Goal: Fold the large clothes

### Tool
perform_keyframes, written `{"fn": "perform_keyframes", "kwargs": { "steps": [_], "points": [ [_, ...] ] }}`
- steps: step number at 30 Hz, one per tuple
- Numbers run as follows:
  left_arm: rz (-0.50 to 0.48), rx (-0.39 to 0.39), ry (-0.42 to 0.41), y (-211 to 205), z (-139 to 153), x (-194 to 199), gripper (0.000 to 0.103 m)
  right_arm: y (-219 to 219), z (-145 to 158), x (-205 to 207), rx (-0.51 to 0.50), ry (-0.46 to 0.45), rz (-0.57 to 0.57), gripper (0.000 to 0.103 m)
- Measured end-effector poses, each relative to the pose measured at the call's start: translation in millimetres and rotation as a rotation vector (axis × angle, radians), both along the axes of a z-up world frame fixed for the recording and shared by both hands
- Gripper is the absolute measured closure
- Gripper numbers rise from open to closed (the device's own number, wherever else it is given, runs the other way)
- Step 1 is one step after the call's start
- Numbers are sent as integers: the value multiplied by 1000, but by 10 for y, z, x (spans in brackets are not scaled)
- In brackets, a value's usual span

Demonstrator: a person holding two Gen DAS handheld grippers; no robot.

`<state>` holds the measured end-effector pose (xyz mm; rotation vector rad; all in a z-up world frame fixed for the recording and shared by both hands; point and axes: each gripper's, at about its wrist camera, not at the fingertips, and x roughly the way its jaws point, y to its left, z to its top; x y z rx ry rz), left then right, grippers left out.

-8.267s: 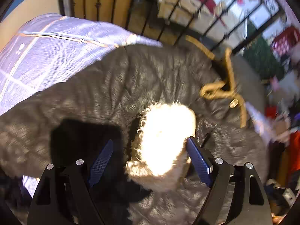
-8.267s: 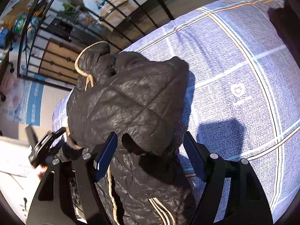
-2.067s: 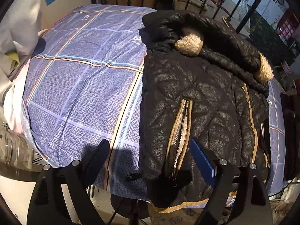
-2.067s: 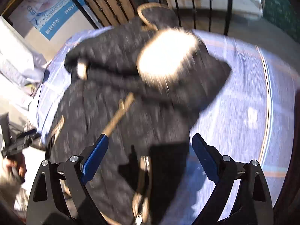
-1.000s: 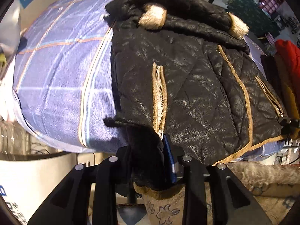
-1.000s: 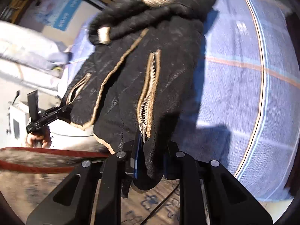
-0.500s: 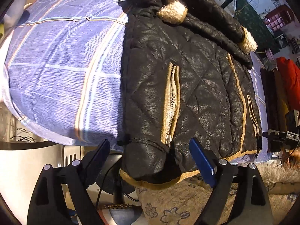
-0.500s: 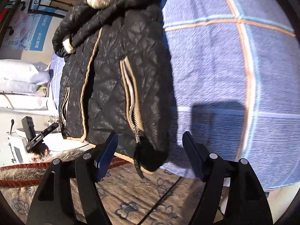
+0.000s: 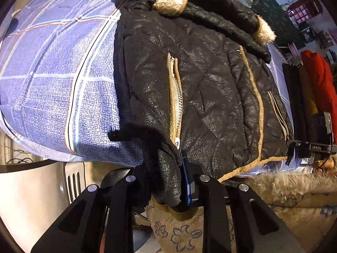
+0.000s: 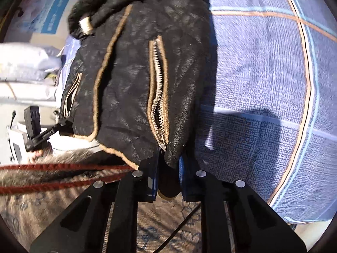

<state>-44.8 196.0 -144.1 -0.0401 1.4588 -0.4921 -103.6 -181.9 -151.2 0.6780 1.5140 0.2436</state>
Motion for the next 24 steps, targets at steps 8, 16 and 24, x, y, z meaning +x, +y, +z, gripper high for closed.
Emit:
{"fn": "perform_keyframes", "kwargs": {
  "steps": [8, 16, 24],
  "points": [
    [-42, 14, 60, 133, 164, -231, 83, -74, 220, -388, 100, 48, -52, 88],
    [4, -47, -67, 36, 733, 653, 83, -322, 817, 323, 130, -144, -83, 88],
    [28, -92, -307, -479, 1658, 2139, 84, -890, 1685, 1760, 70, -363, -89, 88]
  ]
}}
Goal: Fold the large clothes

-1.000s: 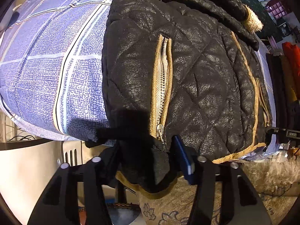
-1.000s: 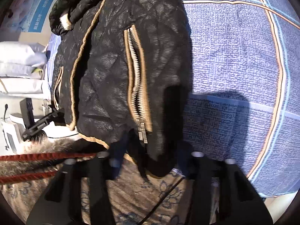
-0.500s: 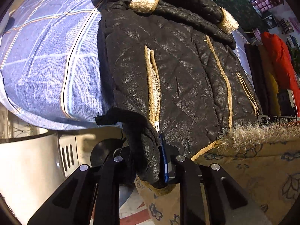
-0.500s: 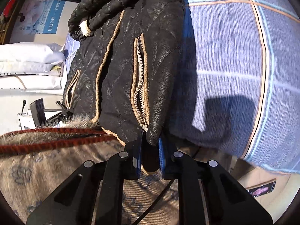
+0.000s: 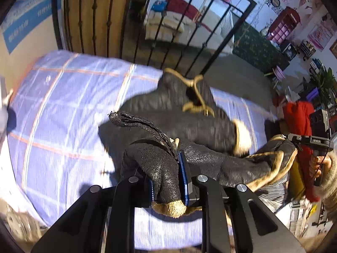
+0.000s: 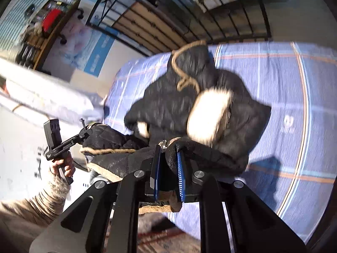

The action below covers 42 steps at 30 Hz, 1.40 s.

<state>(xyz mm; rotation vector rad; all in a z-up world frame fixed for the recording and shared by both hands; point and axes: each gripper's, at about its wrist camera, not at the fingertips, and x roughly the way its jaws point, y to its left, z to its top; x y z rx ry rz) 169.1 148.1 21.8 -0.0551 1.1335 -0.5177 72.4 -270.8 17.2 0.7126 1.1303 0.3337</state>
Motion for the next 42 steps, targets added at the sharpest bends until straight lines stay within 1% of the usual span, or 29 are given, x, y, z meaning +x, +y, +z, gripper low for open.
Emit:
{"fn": "perform_keyframes", "kwargs": {
  "steps": [1, 3, 5, 6, 9, 12, 16, 20, 22, 23, 24, 26, 28, 29, 30, 31, 32, 33, 34, 35, 36, 37, 39, 40, 42],
  "points": [
    [9, 8, -3, -78, 3, 171, 83, -55, 39, 138, 6, -1, -21, 88],
    [30, 16, 15, -172, -42, 461, 83, -241, 35, 363, 44, 9, -67, 88],
    [63, 9, 59, -254, -142, 771, 83, -337, -53, 575, 73, 35, -117, 88],
    [77, 12, 80, -248, -169, 910, 83, -408, -148, 716, 92, 68, -152, 88],
    [113, 44, 127, -380, -412, 1250, 83, -537, -362, 994, 109, 128, -225, 88],
    [146, 67, 173, -518, -681, 1528, 81, -622, -593, 1338, 95, 168, -288, 88],
    [209, 35, 270, -507, -1102, 1772, 80, -733, -959, 1572, 125, 230, -382, 88],
    [210, 9, 324, -462, -1379, 1898, 80, -748, -1270, 1714, 120, 276, -421, 87],
    [211, -34, 353, -395, -1446, 1961, 79, -770, -1379, 1752, 132, 297, -436, 87],
    [216, -76, 372, -328, -1445, 1975, 79, -778, -1416, 1765, 136, 302, -441, 85],
    [227, -119, 392, -256, -1441, 1989, 78, -783, -1455, 1784, 142, 306, -441, 84],
    [258, -248, 448, -58, -1389, 2004, 76, -803, -1504, 1795, 166, 314, -444, 83],
    [269, -409, 491, 163, -1289, 2005, 68, -861, -1537, 1770, 225, 331, -465, 81],
    [275, -471, 503, 262, -1254, 2017, 66, -905, -1543, 1754, 273, 328, -474, 78],
    [286, -510, 494, 364, -1179, 2020, 60, -938, -1542, 1749, 304, 317, -478, 76],
    [307, -520, 444, 483, -1065, 2018, 50, -978, -1517, 1738, 335, 299, -480, 68],
    [334, -502, 365, 619, -915, 2008, 42, -1017, -1478, 1723, 352, 282, -483, 62],
    [353, -478, 298, 735, -782, 1996, 30, -1070, -1423, 1705, 360, 259, -495, 52],
    [360, -455, 257, 809, -683, 1979, 27, -1131, -1359, 1673, 378, 221, -516, 52],
    [353, -424, 233, 855, -606, 1950, 27, -1204, -1286, 1629, 413, 175, -537, 52],
    [334, -387, 218, 861, -556, 1906, 28, -1251, -1230, 1599, 422, 149, -543, 52],
    [310, -344, 201, 839, -520, 1857, 27, -1281, -1142, 1557, 385, 128, -533, 48],
    [248, -227, 151, 704, -495, 1705, 27, -1264, -977, 1474, 243, 97, -474, 41],
    [209, -167, 128, 606, -518, 1603, 27, -1219, -915, 1411, 166, 77, -437, 41],
    [147, -115, 113, 468, -631, 1451, 25, -1115, -915, 1282, 72, 66, -370, 41]
  ]
}}
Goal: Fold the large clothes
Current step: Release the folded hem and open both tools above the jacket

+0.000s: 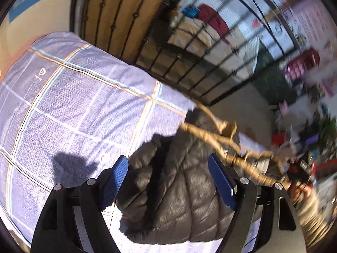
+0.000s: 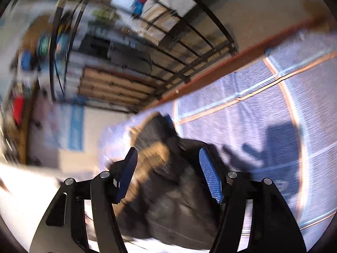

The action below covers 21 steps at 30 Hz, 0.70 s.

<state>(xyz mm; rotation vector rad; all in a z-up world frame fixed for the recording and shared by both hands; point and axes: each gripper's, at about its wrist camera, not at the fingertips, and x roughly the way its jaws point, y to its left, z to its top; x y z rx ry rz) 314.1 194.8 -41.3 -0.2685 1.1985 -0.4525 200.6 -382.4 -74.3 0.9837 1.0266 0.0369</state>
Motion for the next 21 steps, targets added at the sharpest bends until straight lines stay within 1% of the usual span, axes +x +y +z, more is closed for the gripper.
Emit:
{"fn": "perform_keyframes", "kwargs": {
  "steps": [2, 4, 7, 8, 10, 11, 12, 13, 14, 15, 16, 17, 18, 19, 20, 21],
  "points": [
    [-60, 17, 18, -159, -154, -134, 25, 87, -100, -135, -20, 8, 42, 41],
    [-88, 36, 40, -282, -334, -197, 25, 220, -245, -246, -30, 20, 86, 41],
    [-128, 59, 67, -463, -590, -258, 25, 492, -463, -276, -85, 78, 173, 41],
    [-143, 81, 67, -552, -645, -281, 24, 600, -512, -270, -99, 81, 207, 41],
    [-175, 158, 26, -710, -713, -339, 18, 847, -576, -217, -135, 64, 276, 41],
    [-188, 197, 2, -769, -735, -348, 18, 937, -588, -187, -176, 64, 287, 43],
    [-189, 226, -11, -819, -778, -352, 20, 975, -605, -170, -205, 73, 283, 47],
    [-188, 221, -16, -830, -776, -349, 36, 990, -630, -148, -204, 79, 274, 69],
    [-187, 211, -16, -834, -757, -341, 46, 994, -647, -122, -189, 84, 268, 75],
    [-180, 213, -23, -827, -716, -335, 64, 994, -625, -109, -214, 87, 261, 79],
    [-165, 210, -42, -792, -634, -335, 79, 999, -566, -97, -241, 82, 260, 86],
    [-142, 201, -68, -743, -552, -335, 83, 991, -448, -96, -262, 61, 258, 89],
    [-104, 202, -101, -654, -446, -328, 85, 969, -350, -106, -274, 39, 250, 90],
    [-51, 202, -128, -523, -353, -308, 86, 916, -186, -132, -295, 3, 225, 90],
    [-10, 185, -130, -435, -333, -267, 86, 877, -113, -149, -308, -16, 204, 91],
    [14, 139, -109, -322, -355, -214, 86, 790, -4, -170, -311, -45, 169, 91]
  ]
}}
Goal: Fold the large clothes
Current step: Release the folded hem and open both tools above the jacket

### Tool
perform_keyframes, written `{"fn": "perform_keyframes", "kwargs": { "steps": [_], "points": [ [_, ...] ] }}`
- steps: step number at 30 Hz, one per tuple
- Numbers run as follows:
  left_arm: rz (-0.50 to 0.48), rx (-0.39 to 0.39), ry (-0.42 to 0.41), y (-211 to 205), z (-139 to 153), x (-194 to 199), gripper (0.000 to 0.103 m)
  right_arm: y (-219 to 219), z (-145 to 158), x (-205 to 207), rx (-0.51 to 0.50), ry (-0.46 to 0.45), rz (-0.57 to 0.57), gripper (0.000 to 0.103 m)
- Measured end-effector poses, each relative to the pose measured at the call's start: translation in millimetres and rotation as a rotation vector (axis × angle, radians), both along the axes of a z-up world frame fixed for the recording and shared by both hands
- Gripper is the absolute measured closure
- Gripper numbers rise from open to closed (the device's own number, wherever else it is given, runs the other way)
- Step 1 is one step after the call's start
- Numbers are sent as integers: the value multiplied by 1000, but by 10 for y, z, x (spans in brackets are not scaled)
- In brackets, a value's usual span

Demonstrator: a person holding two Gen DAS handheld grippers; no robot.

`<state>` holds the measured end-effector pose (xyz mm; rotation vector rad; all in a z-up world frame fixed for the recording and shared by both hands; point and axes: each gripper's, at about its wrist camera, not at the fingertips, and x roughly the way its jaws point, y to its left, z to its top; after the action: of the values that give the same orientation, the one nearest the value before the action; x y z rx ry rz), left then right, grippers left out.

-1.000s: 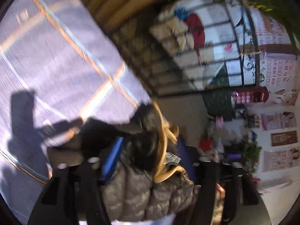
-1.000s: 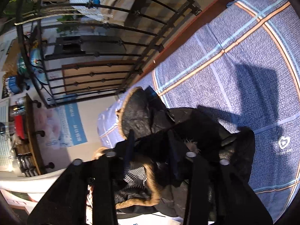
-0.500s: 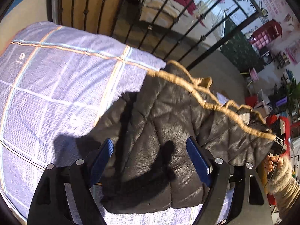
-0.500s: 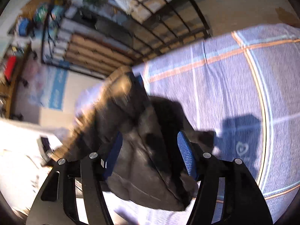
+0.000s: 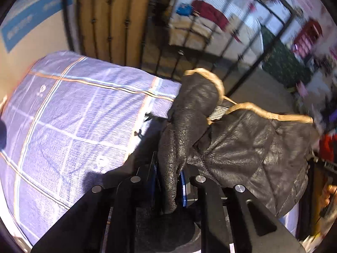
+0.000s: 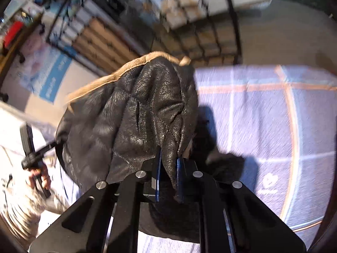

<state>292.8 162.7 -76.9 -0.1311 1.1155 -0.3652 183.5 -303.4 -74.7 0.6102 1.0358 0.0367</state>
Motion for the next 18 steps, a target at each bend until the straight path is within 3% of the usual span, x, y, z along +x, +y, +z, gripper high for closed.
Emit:
{"fn": "perform_keyframes", "kwargs": {
  "steps": [2, 5, 7, 9, 11, 12, 13, 14, 18],
  "points": [
    [25, -3, 43, 57, -177, 93, 86, -103, 45, 71, 44, -18, -14, 91],
    [24, 146, 112, -150, -605, 173, 85, 14, -217, 269, -44, 72, -10, 91],
    [69, 181, 169, -216, -865, 231, 71, 45, -529, 391, -56, 166, -39, 89],
    [106, 214, 176, -239, -989, 264, 60, 8, -904, 439, -18, 251, -96, 83],
    [125, 243, 187, -263, -1044, 290, 52, 17, -1091, 482, -20, 285, -134, 73],
    [139, 251, 195, -251, -1049, 312, 42, 25, -1118, 503, -45, 291, -141, 70],
    [160, 263, 200, -209, -1051, 344, 25, 37, -1114, 527, -75, 297, -137, 65],
    [187, 267, 198, -141, -1020, 361, 20, 46, -1099, 550, -94, 301, -130, 61],
    [243, 117, 152, 197, -692, 284, 19, -32, -877, 504, -123, 249, -114, 55]
  ]
}}
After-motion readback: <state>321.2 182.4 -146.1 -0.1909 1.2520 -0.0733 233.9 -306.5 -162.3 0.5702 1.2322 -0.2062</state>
